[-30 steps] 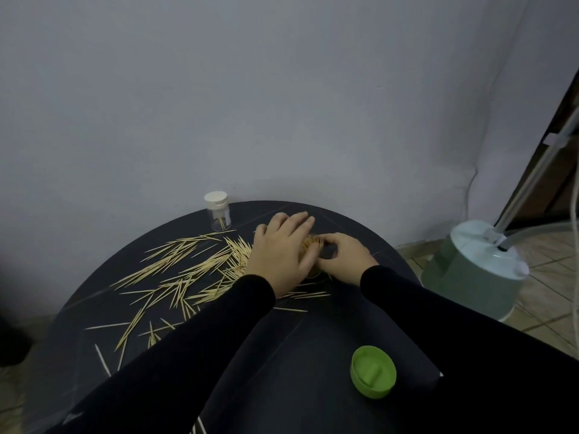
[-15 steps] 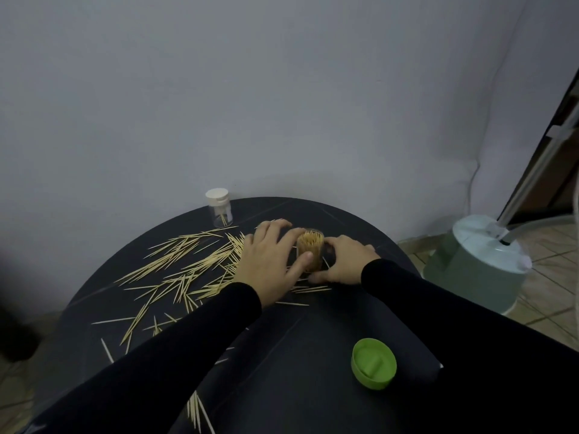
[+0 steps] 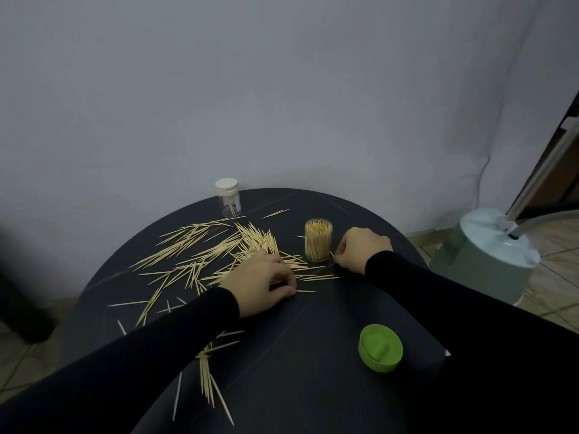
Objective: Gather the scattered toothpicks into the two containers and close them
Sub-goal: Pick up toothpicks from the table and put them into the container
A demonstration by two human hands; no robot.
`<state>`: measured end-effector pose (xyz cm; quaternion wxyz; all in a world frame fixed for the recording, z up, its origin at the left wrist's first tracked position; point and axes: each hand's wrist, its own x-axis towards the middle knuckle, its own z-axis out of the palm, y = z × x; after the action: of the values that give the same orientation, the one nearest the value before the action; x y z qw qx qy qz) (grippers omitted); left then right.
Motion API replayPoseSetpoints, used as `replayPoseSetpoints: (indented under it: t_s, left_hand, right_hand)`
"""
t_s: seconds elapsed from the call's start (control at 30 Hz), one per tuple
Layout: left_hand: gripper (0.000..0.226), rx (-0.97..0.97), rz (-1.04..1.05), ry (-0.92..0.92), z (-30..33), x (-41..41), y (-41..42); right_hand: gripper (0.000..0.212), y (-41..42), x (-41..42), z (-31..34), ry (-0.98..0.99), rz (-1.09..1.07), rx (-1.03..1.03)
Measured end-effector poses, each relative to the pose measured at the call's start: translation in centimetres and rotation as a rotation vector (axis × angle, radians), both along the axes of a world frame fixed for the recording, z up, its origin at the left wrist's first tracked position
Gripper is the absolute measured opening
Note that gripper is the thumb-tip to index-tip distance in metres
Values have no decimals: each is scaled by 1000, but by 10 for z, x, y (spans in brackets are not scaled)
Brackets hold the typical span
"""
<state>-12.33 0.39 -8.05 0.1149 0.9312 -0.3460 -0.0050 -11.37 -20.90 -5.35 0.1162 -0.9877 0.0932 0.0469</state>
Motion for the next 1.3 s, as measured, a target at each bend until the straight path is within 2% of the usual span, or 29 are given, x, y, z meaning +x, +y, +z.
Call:
replayPoseSetpoints:
  t_s: [0.2,0.33,0.53,0.77,0.9,1.0,1.07,1.3]
  left_hand:
    - [20,48,34,-105,0,3,5]
    - [21,96,46,-156,2,4,6]
    - [33,153,105,-198,10,9,6]
    - [27,199,134,-182,10,14,13]
    - [26,228,109,-174,13,16,17]
    - [26,240,119,-160,16,17,21]
    - [28,245,137,-152,16,18,23]
    - [26,256,146,-163,15,14,19]
  right_hand:
    - [22,8,-15,11,168,13,-93]
    - [27,20,-24,15,225,123,-143]
    - [27,25,-23,10,149,289,-93]
    - [25,30,-19,6,104,355,-20]
    - [20,36,-18,-2,3,399,-40]
    - [29,43,-17,-7,-83,465,-59]
    - [36,47,-15,-9,-76,494,-85]
    - [35,49,-11,-7,-15,521,-119]
